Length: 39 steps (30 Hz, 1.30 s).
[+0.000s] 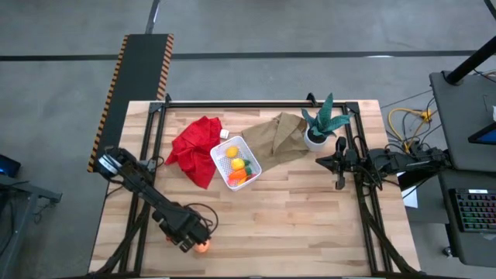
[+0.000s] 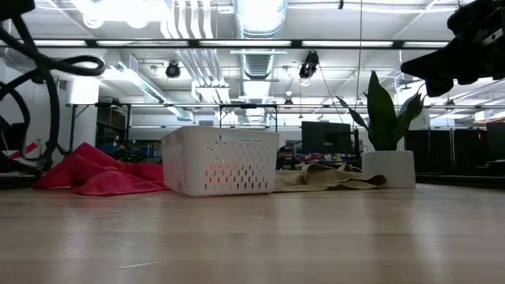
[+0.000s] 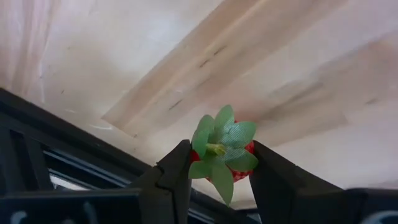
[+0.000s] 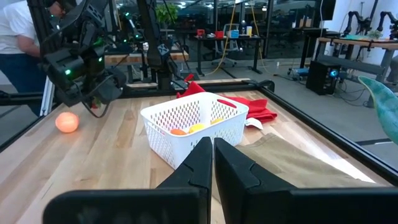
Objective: Pick and placing Produce into tupperware
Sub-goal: Put the toy strawberry into the white bin
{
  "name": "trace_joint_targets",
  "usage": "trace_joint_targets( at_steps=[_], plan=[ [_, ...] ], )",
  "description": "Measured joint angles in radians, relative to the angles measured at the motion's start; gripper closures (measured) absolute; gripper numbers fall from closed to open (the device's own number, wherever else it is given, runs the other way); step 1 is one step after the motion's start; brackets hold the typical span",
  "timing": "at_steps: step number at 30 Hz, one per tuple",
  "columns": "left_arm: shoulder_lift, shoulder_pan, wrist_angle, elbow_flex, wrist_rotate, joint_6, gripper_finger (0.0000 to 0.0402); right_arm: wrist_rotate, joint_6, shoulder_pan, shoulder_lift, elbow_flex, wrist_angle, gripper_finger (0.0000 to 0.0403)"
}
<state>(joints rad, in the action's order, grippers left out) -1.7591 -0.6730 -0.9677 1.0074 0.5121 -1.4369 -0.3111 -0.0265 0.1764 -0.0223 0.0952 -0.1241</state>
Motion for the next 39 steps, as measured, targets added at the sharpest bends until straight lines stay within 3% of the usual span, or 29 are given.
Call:
trace_joint_targets(
  at_steps=[8, 12, 21, 28, 34, 39],
  plan=[
    [0.093, 0.007, -0.042, 0.001, -0.083, 0.078, 0.0291, 0.000, 0.000, 0.000, 0.000, 0.000, 0.000, 0.0394],
    [0.162, 0.018, -0.040, 0.001, -0.171, 0.093, 0.0291, 0.000, 0.000, 0.000, 0.000, 0.000, 0.000, 0.0394],
    [0.352, 0.080, 0.063, 0.001, -0.641, 0.283, 0.0291, 0.000, -0.020, 0.000, 0.000, 0.000, 0.001, 0.0394],
    [0.448, 0.208, 0.224, 0.001, -0.987, 0.643, 0.0291, 0.000, -0.026, 0.000, 0.000, 0.000, 0.001, 0.0394],
    [0.449, 0.397, 0.355, 0.001, -1.016, 0.947, 0.0291, 0.000, -0.026, 0.000, 0.000, 0.000, 0.001, 0.0394],
    [0.421, 0.566, 0.392, 0.001, -0.970, 1.096, 0.0291, 0.000, -0.026, 0.000, 0.000, 0.000, 0.001, 0.0394]
  ],
)
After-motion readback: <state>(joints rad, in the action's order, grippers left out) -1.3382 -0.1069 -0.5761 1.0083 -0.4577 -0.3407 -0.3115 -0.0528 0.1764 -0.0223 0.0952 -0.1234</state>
